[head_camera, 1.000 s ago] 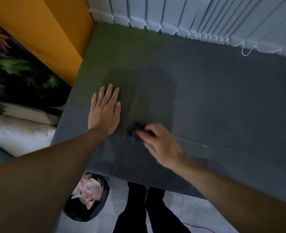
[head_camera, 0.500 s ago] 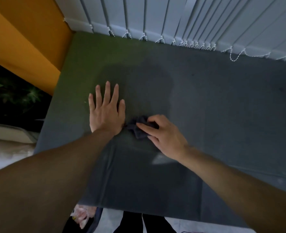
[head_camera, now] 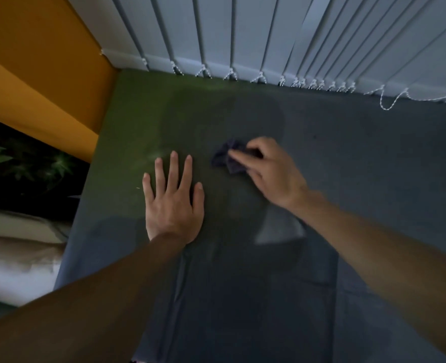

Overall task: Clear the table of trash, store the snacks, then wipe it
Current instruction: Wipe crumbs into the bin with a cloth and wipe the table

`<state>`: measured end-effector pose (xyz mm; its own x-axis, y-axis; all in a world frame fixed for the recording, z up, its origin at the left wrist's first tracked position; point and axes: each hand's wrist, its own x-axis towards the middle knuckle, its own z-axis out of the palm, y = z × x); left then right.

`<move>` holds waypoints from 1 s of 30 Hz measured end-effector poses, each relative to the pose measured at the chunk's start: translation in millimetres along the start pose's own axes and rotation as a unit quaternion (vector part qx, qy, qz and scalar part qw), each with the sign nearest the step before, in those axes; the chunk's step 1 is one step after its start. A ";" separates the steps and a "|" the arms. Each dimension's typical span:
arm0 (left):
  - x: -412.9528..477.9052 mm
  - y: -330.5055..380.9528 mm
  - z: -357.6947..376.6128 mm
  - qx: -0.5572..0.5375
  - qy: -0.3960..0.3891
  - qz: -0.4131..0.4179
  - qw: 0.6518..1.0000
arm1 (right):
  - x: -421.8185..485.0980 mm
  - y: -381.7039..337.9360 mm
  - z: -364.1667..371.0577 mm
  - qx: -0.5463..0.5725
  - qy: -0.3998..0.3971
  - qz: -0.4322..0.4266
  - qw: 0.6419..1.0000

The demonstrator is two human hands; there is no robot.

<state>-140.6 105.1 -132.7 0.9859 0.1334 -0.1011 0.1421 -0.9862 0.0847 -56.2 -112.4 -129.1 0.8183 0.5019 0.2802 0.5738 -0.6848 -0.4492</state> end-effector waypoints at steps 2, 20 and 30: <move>0.6 0.5 -0.2 0.002 -0.006 -0.001 1.000 | 21.3 28.3 -9.7 -0.040 0.062 0.082 0.994; 1.3 6.6 -5.9 -0.034 0.036 0.078 0.996 | -5.2 12.8 -9.8 -0.020 0.109 0.199 0.974; 52.0 101.7 3.7 -0.061 0.002 0.075 0.995 | -35.7 88.9 -57.2 -0.125 0.213 0.350 0.904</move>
<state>-75.2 11.3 -133.0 0.9972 -0.0144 -0.0733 0.0019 -0.9759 0.2181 -32.5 -221.4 -130.5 0.8922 -0.3119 0.3266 -0.1422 -0.8805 -0.4523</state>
